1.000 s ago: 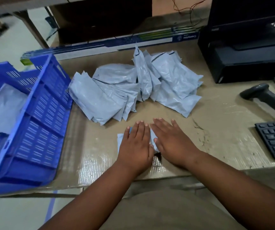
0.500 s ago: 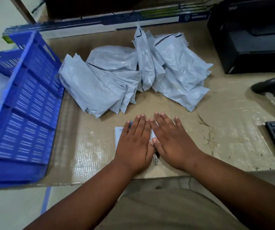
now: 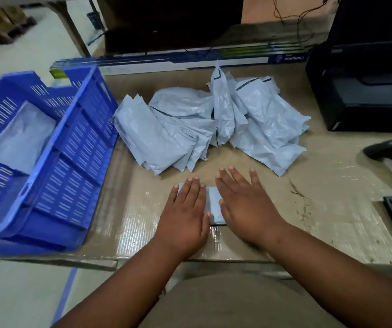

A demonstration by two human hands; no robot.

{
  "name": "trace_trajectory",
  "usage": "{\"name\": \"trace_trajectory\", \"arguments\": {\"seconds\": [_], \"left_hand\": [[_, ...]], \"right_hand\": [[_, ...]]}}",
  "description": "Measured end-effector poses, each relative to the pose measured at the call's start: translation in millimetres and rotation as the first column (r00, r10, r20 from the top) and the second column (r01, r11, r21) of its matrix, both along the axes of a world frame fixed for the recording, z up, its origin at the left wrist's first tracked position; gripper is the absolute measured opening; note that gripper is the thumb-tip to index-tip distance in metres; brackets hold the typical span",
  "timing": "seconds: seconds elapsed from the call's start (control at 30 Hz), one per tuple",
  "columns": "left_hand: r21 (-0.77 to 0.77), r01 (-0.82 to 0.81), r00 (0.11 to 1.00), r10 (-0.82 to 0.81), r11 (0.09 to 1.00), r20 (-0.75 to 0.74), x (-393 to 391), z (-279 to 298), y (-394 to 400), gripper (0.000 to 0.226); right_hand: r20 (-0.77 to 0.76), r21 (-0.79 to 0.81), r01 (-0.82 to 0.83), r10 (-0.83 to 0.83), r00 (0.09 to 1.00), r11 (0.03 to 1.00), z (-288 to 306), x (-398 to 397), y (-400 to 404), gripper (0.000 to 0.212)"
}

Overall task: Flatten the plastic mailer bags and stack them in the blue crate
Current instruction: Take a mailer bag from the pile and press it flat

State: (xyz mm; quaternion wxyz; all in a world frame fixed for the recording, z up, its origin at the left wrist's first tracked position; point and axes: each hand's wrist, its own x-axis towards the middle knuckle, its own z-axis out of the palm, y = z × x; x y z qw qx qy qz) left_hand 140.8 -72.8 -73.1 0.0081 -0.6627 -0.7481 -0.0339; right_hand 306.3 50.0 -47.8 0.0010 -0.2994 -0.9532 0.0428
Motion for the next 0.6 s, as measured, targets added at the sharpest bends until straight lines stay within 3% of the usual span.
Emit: {"name": "trace_trajectory", "arguments": {"seconds": [0.13, 0.3, 0.6], "left_hand": [[0.002, -0.010, 0.999, 0.010, 1.000, 0.050, -7, -12, 0, 0.067], [0.028, -0.029, 0.997, 0.027, 0.999, 0.070, -7, -22, 0, 0.066], [0.007, -0.056, 0.995, 0.055, 0.998, 0.082, -6, -25, 5, 0.068]], "right_hand": [[0.040, -0.051, -0.077, 0.079, 0.996, 0.996, -16, -30, -9, 0.077], [0.005, 0.013, -0.034, 0.034, 0.999, 0.999, -33, -28, -11, 0.062], [0.011, -0.001, -0.073, 0.073, 0.997, 0.997, -37, -30, 1, 0.065]]}}
